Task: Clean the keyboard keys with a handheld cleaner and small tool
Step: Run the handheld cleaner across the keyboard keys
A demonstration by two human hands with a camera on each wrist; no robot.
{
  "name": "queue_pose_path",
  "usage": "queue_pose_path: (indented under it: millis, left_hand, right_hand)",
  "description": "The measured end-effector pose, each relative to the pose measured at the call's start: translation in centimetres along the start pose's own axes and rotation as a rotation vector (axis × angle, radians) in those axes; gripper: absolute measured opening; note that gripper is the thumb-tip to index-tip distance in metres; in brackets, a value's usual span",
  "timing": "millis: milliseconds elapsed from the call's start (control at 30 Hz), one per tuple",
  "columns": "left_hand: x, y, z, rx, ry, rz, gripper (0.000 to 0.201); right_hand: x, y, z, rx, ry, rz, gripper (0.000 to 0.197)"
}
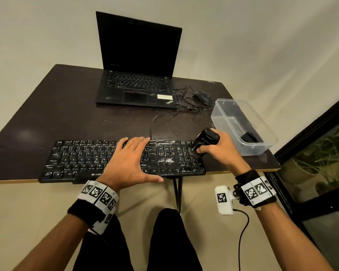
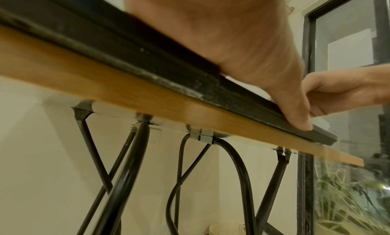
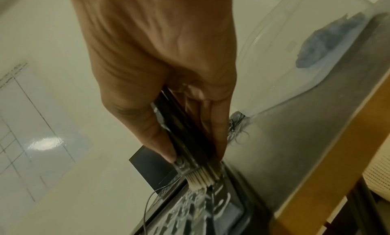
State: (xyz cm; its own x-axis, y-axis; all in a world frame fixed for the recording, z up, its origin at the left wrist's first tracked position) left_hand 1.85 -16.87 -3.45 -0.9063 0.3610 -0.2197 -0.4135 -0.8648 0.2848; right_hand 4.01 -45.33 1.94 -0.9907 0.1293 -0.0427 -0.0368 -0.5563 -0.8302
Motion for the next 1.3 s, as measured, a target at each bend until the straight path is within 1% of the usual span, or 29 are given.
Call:
queue_pose_path:
  millis: [133, 267, 367, 500, 733, 867, 933, 1000, 1067, 1133, 1267, 1300]
  left_hand:
    - [0.3, -1.0, 0.3, -0.002, 0.018, -0.004, 0.145]
    - [0.7, -1.7, 0.6, -0.011, 0.032, -0.011, 0.142]
    - [0.7, -1.6, 0.7, 0.002, 0.046, -0.009, 0.142]
    - [0.8, -1.7, 0.7, 0.015, 0.052, -0.003, 0.143]
    - [0.7, -1.8, 0.7, 0.031, 0.054, 0.003, 0.141]
    - [0.8, -1.7, 0.7, 0.022, 0.059, -0.001, 0.14]
    - [0.8, -1.7, 0.7, 0.015, 0.058, -0.005, 0.14]
    - [0.8, -1.7, 0.7, 0.01, 0.058, -0.006, 0.141]
    - [0.8, -1.7, 0.6, 0.013, 0.072, -0.01, 0.14]
    - [0.8, -1.7, 0.7, 0.014, 0.073, -0.012, 0.14]
    - [0.9, -1.6, 0.7, 0.01, 0.067, -0.011, 0.141]
    - [0.9, -1.6, 0.7, 0.009, 0.064, -0.01, 0.141]
  right_hand:
    - [-0.2, -0.5, 0.6, 0.056, 0.004, 0.059, 0.034]
    - [-0.1, -1.3, 0.5, 0.01, -0.025, 0.097, 0.041]
    - [-0.4, -1.8, -0.1, 0.022, -0.056, 0.119, 0.038]
    - [-0.7, -2.3, -0.9, 0.022, -0.07, 0.109, 0.035]
    - [-0.7, -1.7, -1.6, 0.039, 0.002, 0.097, 0.033]
    - [-1.1, -1.0, -1.0, 0.03, 0.049, 0.079, 0.034]
    - [-0.7, -0.9, -1.0, 0.045, 0.016, 0.087, 0.036]
    - [-0.4, -0.9, -1.6, 0.103, -0.016, 0.12, 0.033]
    - [-0.6, -1.0, -1.4, 0.149, 0.045, 0.155, 0.028]
    - [-0.9, -1.4, -1.2, 0.166, 0.103, 0.179, 0.027]
    - [-1.1, -2.3, -2.0, 0.168, 0.04, 0.186, 0.028]
    - [-1.3, -2.4, -2.0, 0.187, 0.053, 0.197, 0.026]
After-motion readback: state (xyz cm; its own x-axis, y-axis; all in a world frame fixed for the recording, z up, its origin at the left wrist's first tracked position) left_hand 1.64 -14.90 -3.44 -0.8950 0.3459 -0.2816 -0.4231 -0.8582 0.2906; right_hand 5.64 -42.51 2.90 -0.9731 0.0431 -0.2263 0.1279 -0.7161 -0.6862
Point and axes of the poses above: each hand's wrist, its own x-axis away from the middle knuckle, its own z-axis out of the back of the hand, y = z × x, the point moved 7 cm from there along -x, towards the middle knuckle, and after that the axes turned 5 degrees about y, right-handed, at the moved point
